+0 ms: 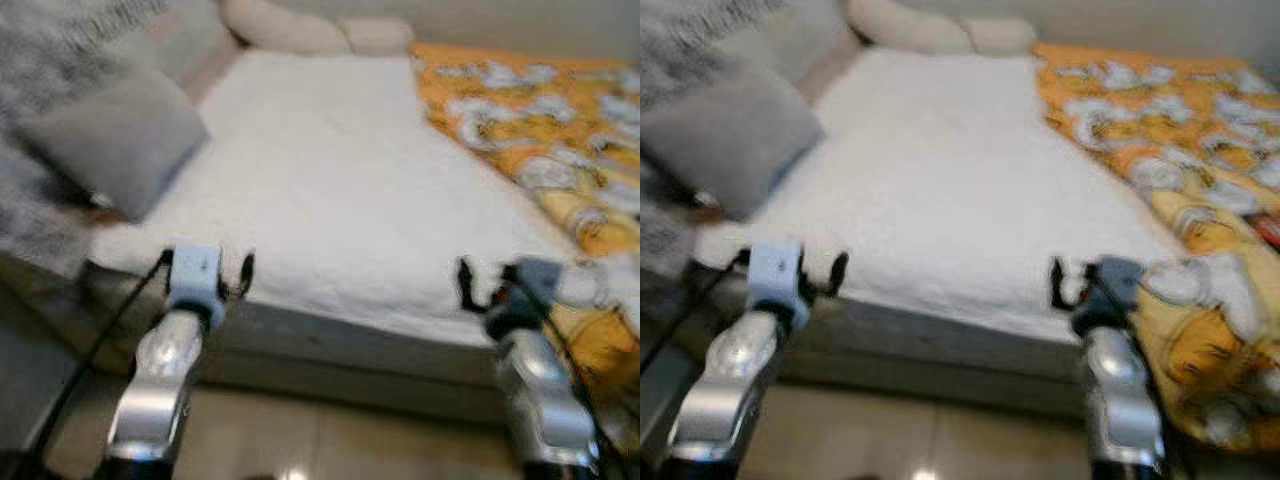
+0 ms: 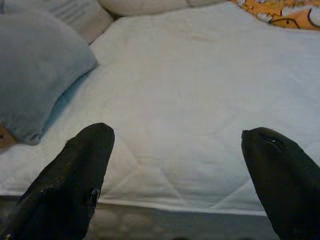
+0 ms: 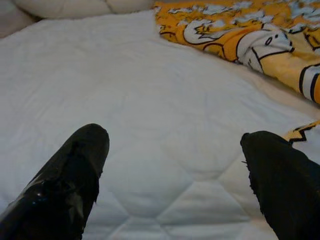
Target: Clean up the room
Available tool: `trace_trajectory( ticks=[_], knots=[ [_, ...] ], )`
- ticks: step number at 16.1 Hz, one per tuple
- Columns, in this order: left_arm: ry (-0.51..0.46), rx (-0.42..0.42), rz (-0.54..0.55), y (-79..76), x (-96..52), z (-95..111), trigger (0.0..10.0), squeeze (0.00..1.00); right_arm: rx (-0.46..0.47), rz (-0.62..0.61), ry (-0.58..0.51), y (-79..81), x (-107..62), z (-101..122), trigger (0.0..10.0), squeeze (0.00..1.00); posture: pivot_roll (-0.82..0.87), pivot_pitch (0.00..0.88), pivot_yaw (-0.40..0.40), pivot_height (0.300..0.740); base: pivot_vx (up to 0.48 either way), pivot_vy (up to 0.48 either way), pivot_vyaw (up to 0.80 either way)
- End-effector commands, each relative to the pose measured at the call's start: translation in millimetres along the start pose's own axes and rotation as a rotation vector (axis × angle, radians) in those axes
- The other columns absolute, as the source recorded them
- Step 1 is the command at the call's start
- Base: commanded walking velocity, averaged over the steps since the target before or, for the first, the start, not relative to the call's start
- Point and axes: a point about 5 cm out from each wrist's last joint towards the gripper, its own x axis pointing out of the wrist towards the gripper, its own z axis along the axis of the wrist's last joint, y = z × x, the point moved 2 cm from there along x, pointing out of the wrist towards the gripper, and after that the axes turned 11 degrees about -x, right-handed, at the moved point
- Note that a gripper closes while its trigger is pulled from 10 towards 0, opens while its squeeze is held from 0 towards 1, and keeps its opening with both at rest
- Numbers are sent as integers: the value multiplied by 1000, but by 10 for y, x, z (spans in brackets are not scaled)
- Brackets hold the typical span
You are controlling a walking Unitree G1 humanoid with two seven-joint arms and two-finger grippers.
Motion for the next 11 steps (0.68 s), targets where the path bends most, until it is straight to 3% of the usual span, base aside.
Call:
trace_trajectory(
  ticks=[1, 3, 11],
  knots=[
    [-7, 5, -5, -20, 13, 30, 10000, 980, -13, -6, -14, -37, 15, 52, 10000, 0, 112, 0, 22, 740, 0, -480, 0],
    [-8, 7, -6, -28, 19, 34, 10000, 976, -11, 32, -33, 7, 17, 97, 10000, 0, 111, 0, 21, 740, 0, -480, 0],
    [-14, 7, 3, -16, 40, 51, 10000, 984, -8, 28, -36, -7, 26, 114, 10000, 0, 109, 0, 20, 740, 0, -480, 774]
  ],
)
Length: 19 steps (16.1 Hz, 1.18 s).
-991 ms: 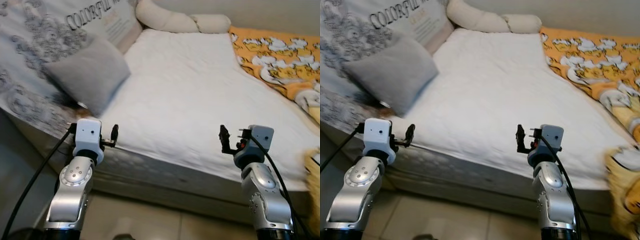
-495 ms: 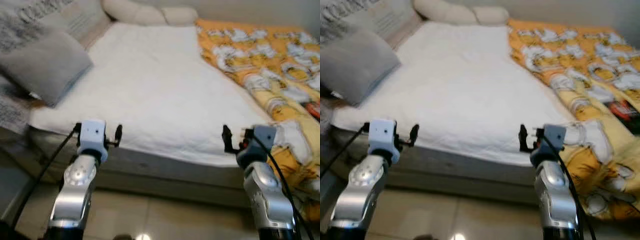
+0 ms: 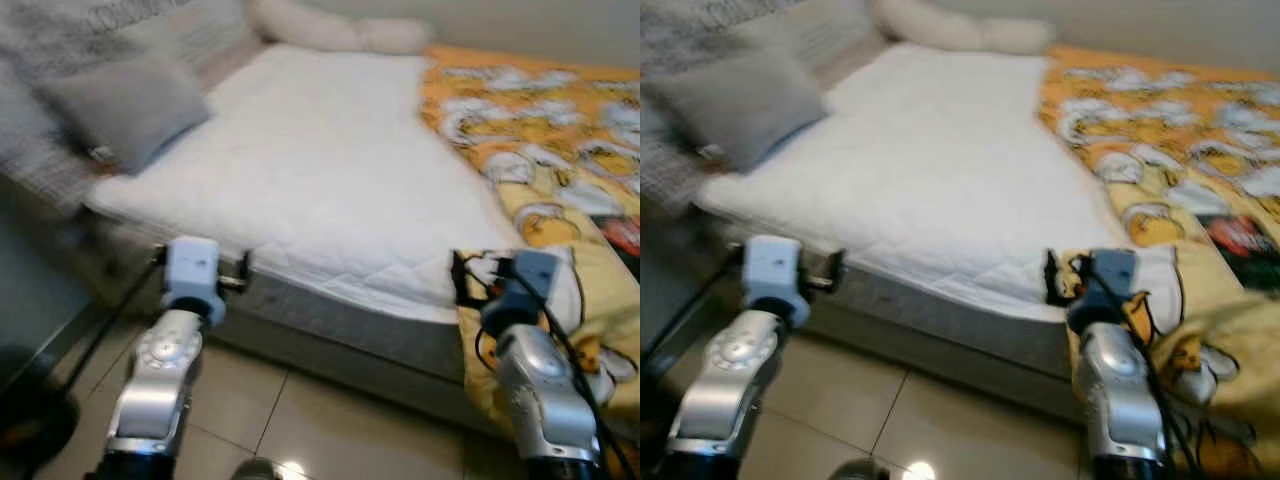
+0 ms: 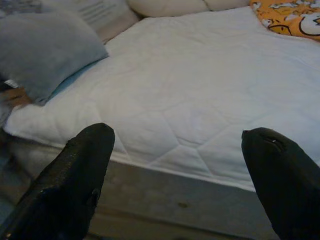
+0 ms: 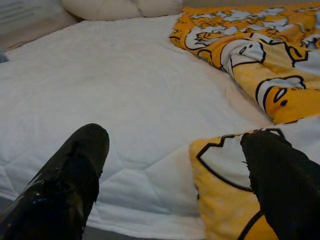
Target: Clean up the room
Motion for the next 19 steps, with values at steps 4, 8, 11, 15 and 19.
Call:
trace_trajectory(
  ticks=[4, 8, 11, 15, 19],
  knots=[
    [-11, 13, 20, 56, 19, 43, 10000, 984, -4, 16, -13, 49, 18, 58, 10000, 0, 106, 0, 21, 740, 0, -480, 578],
    [-12, 16, 19, 58, 25, 48, 10000, 980, -9, 21, -1, 58, 25, 36, 10000, 0, 105, 0, 22, 740, 0, -480, 0],
    [-14, 15, 21, 63, 28, 48, 10000, 980, -12, 29, 1, 72, 27, 32, 10000, 0, 105, 0, 22, 740, 0, -480, 0],
    [-14, 16, 23, 66, 33, 46, 10000, 980, -33, 53, -6, 101, 26, 46, 10000, 0, 104, 0, 23, 740, 0, -480, 200],
    [-14, 19, 22, 69, 36, 48, 10000, 980, -38, 90, -6, 159, 20, 43, 10000, 0, 104, 0, 24, 740, 0, -480, 800]
  ],
)
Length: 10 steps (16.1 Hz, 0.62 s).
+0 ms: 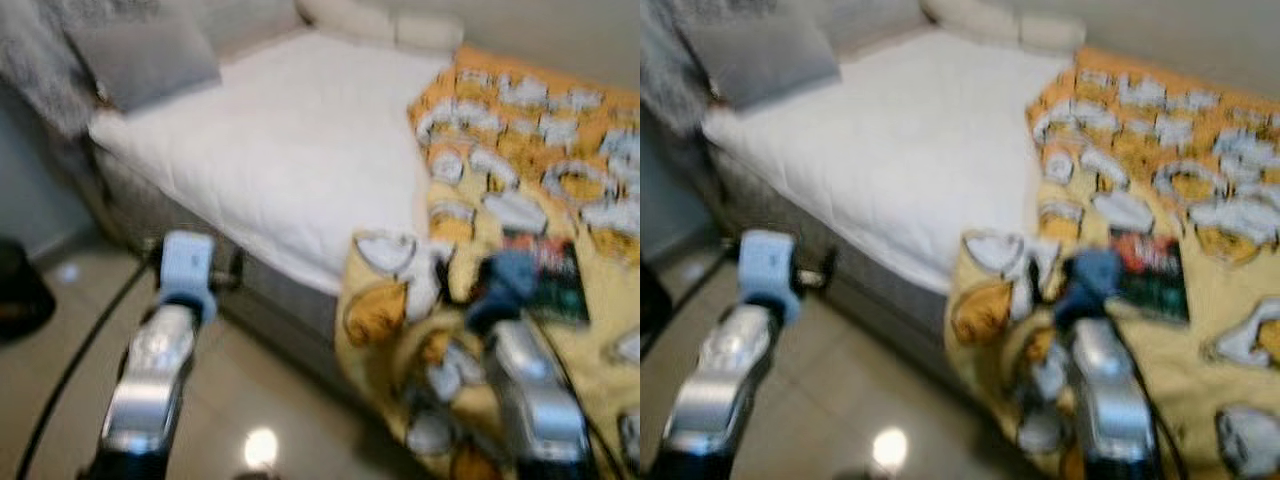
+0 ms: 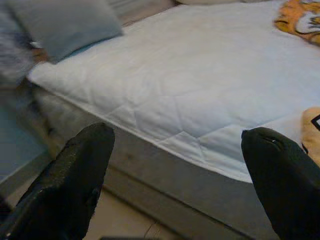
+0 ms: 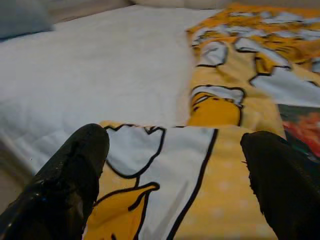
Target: Clean up the room
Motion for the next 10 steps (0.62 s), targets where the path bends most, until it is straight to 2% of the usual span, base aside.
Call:
trace_trajectory(
  ticks=[1, 6, 10],
  knots=[
    [-11, 5, -16, -54, 11, 27, 10000, 980, -12, -9, 4, -60, 1, 12, 10000, 0, 101, 0, 25, 740, 0, -480, 800],
    [-8, 11, -24, -62, 3, 16, 10000, 980, -16, 5, 26, -40, -4, -22, 10000, 0, 97, 0, 27, 740, 0, -480, 800],
    [-5, 20, -32, -62, -9, -1, 10000, 980, 0, 33, 29, 3, -21, -49, 10000, 0, 95, 0, 28, 740, 0, -480, 0]
  ],
)
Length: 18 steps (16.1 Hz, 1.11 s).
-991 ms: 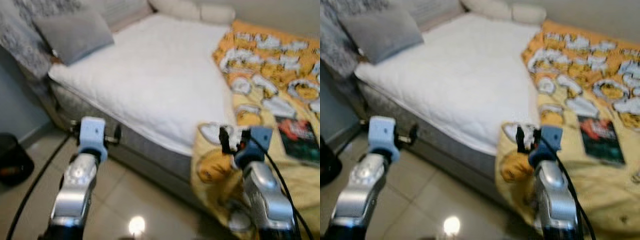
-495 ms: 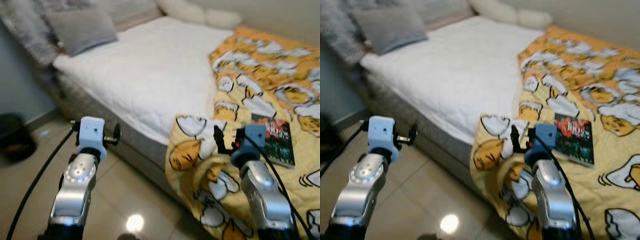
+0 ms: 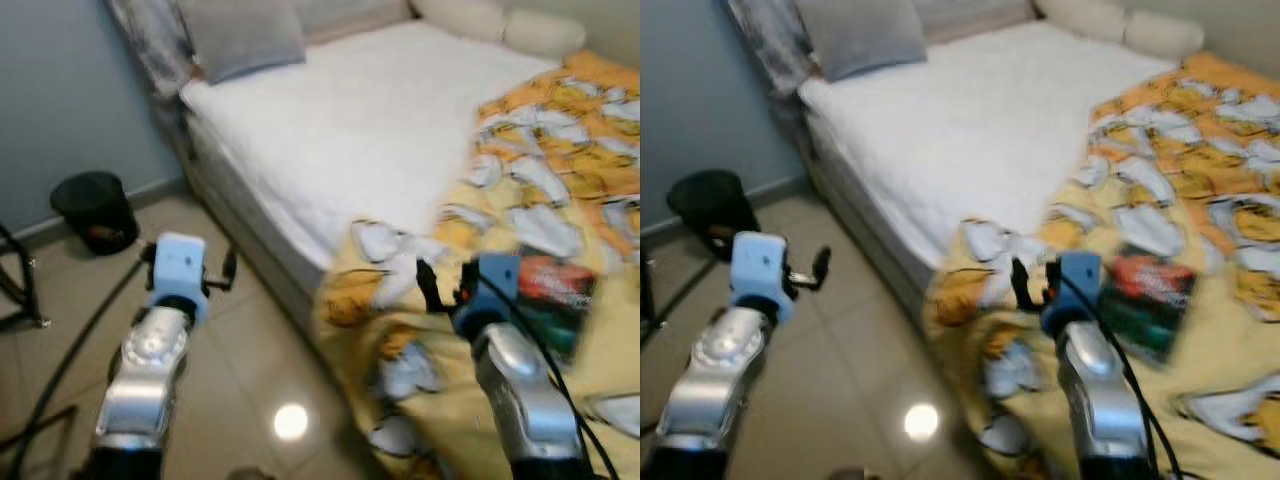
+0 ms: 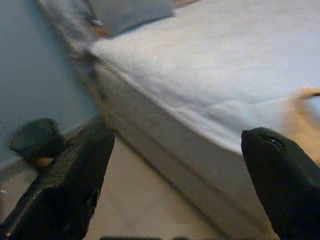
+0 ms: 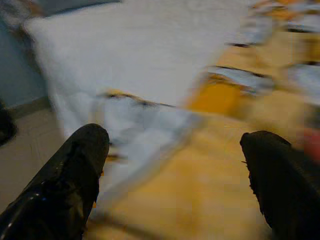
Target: Clean up the room
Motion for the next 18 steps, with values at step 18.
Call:
trace_trajectory(
  ticks=[18],
  knots=[
    [141, 162, -536, -313, -171, -125, 10000, 976, 127, -49, 146, -134, 302, -170, 10000, 0, 115, 0, 37, 740, 0, -98, 0]
  ],
)
